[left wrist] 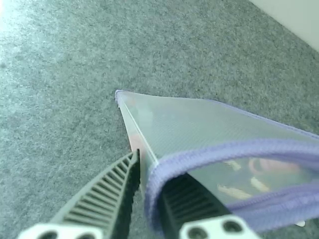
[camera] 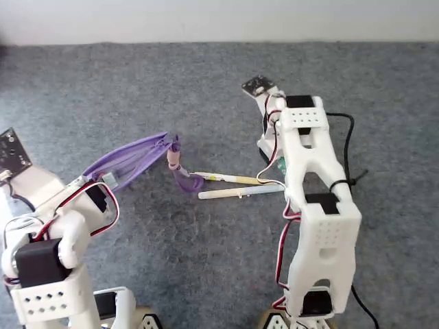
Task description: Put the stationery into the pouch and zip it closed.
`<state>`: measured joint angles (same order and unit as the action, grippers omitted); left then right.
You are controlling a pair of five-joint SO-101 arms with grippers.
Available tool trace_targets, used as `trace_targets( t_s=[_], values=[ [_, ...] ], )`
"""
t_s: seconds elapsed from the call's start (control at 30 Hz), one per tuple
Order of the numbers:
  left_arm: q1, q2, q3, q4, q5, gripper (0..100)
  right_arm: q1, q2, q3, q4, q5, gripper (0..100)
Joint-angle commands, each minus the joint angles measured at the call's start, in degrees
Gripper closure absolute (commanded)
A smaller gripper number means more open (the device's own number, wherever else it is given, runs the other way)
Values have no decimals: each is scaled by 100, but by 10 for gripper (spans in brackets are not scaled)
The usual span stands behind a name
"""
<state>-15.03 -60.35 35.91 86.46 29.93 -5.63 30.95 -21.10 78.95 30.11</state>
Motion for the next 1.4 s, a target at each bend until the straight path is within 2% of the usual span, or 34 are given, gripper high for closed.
trace_targets(
  t_s=[0.0,0.1,0.27,0.53,0.67,0.83,1.0,1.17,1.27,1.37],
  values=[
    [-35,-18,-75,-141,53,988,13,-1200,-176,743,-114,991],
    [-35,-18,-75,-141,53,988,22,-1921,-176,1130,-615,991],
    [-35,-18,-75,-141,53,988,-13,-2949,-176,1727,-897,991],
    [-35,-18,-75,-141,53,988,-549,-4708,-167,2352,-1714,991],
    [-35,-18,-75,-141,53,988,-1209,-5596,-158,2352,-2418,991],
    [-35,-18,-75,-141,53,988,-2334,-6229,-149,2246,-3666,991],
    [-35,-18,-75,-141,53,988,-3169,-6316,79,1376,-4607,991],
    [-35,-18,-75,-141,53,988,-3609,-6615,1090,22,-4835,991],
    [-44,-18,-75,-132,53,988,-3662,-6976,2057,-1226,-4818,991],
    [-44,-18,-75,-132,53,988,-3688,-7327,3095,-2897,-4809,991]
  ],
)
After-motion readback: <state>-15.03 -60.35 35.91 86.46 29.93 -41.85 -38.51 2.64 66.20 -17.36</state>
